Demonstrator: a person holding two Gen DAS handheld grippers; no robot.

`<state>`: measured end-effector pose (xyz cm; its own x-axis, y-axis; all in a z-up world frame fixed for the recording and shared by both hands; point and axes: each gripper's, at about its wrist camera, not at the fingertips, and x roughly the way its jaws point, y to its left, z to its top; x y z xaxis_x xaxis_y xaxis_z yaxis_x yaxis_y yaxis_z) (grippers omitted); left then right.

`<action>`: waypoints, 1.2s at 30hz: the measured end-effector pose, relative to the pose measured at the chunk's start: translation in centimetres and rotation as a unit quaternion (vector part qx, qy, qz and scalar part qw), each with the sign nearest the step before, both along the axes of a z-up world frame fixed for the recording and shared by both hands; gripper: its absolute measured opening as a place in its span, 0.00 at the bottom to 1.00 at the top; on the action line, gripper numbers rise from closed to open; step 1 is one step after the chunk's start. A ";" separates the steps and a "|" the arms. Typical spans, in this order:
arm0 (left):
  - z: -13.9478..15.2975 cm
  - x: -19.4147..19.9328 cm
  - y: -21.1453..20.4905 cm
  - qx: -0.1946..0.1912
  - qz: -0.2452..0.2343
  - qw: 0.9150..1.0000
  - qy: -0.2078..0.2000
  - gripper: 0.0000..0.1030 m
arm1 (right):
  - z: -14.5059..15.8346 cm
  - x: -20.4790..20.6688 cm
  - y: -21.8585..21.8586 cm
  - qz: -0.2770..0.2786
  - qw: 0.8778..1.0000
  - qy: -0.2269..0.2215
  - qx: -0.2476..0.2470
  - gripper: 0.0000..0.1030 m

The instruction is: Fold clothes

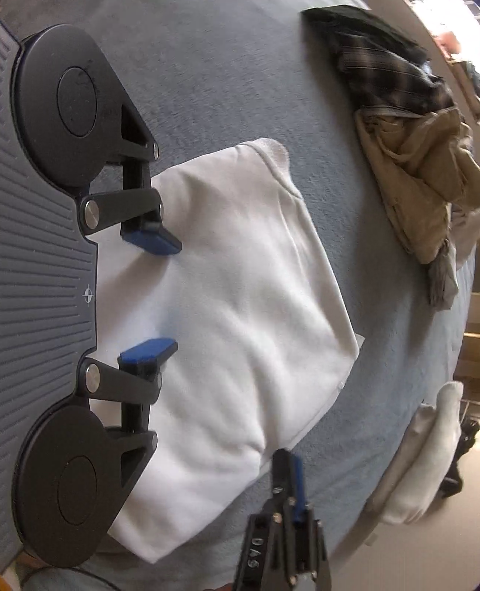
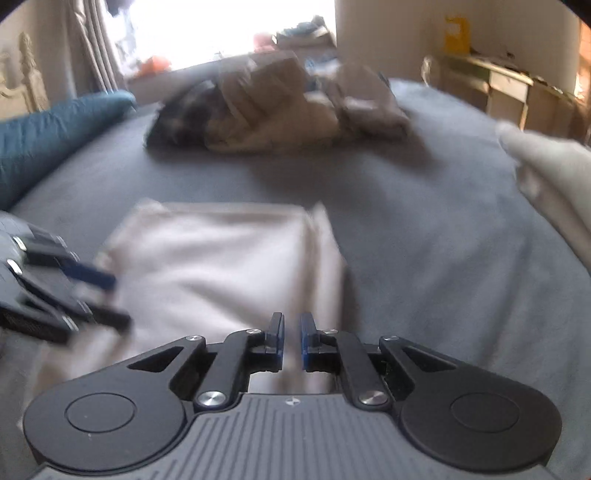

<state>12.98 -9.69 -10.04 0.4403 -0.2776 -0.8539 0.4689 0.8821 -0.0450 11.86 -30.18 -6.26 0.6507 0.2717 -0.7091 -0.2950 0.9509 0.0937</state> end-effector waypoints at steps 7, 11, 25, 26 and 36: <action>0.0 -0.3 -0.2 0.000 0.002 1.000 0.007 0.58 | -2.3 4.3 1.6 -0.018 0.999 0.025 -0.039 0.08; 0.0 -0.2 -0.7 0.007 0.009 1.000 0.023 0.66 | -0.5 5.5 2.9 -0.007 0.999 0.006 -0.041 0.08; 0.2 0.0 -0.8 0.017 0.019 0.999 0.045 0.74 | -2.1 12.6 3.9 -0.039 0.998 0.033 -0.043 0.09; 0.2 0.0 -0.8 0.018 0.019 0.999 0.045 0.75 | -2.7 13.1 3.7 -0.045 0.997 0.039 -0.040 0.09; 0.4 0.0 -1.1 0.028 0.020 0.998 0.047 0.84 | -2.4 13.3 2.9 -0.057 0.997 0.041 -0.022 0.10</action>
<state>12.98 -10.84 -9.66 0.3670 -0.2124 -0.9056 0.4286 0.9027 -0.0380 25.13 -27.25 -8.65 0.6151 0.1674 -0.7705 -0.1784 0.9814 0.0708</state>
